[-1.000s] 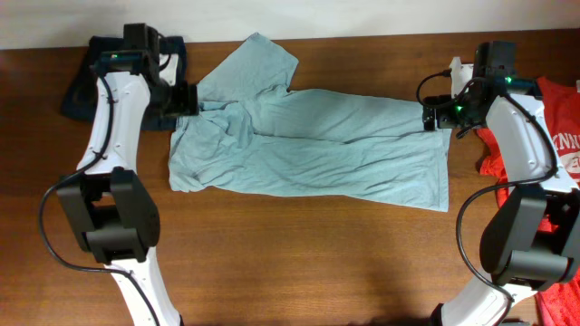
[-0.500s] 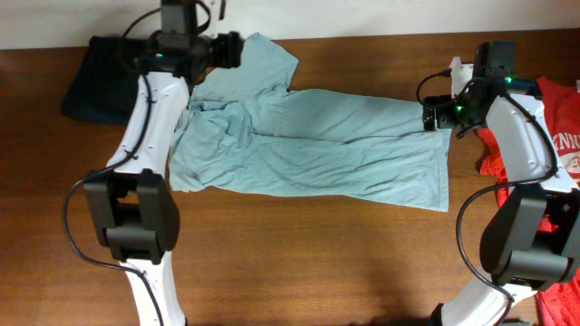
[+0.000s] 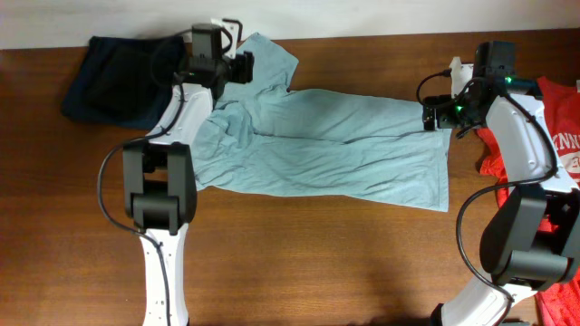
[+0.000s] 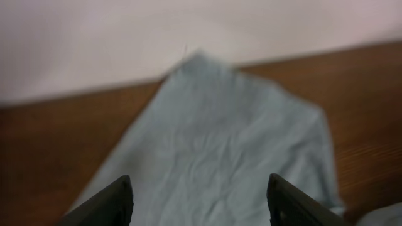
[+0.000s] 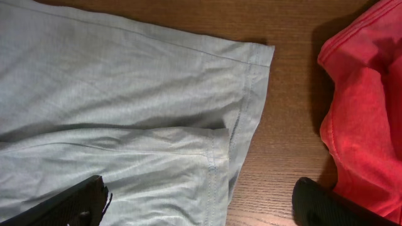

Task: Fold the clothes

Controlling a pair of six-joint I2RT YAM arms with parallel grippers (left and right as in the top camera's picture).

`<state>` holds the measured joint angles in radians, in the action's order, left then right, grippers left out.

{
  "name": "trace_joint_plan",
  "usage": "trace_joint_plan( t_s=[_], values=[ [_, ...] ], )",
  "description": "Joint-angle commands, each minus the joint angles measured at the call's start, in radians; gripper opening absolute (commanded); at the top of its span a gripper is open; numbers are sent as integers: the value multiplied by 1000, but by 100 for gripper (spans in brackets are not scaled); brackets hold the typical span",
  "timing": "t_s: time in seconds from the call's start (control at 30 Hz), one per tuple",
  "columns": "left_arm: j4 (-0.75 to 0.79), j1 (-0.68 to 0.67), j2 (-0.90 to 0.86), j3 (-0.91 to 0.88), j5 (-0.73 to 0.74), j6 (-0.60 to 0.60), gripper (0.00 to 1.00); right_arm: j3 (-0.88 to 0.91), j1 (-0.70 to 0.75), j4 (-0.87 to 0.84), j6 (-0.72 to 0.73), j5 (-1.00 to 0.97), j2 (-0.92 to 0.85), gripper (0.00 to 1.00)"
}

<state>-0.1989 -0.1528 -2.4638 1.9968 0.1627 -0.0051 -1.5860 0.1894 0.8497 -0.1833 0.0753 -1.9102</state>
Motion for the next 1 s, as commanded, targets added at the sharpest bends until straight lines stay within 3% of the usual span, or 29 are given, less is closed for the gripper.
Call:
trace_joint_plan(
  t_s=[0.0, 0.17, 0.53, 0.97],
  values=[
    [2, 5, -32, 1, -54, 5, 68, -8, 3, 0, 6, -9, 7, 99],
    [-17, 5, -48, 1, -163, 6, 58, -8, 3, 0, 6, -9, 7, 99],
    [-96, 5, -92, 1, -163, 63, 57, -8, 3, 0, 6, -9, 7, 99],
    [-404, 21, -93, 6, -163, 70, 54, -8, 3, 0, 6, -9, 7, 99]
  ],
)
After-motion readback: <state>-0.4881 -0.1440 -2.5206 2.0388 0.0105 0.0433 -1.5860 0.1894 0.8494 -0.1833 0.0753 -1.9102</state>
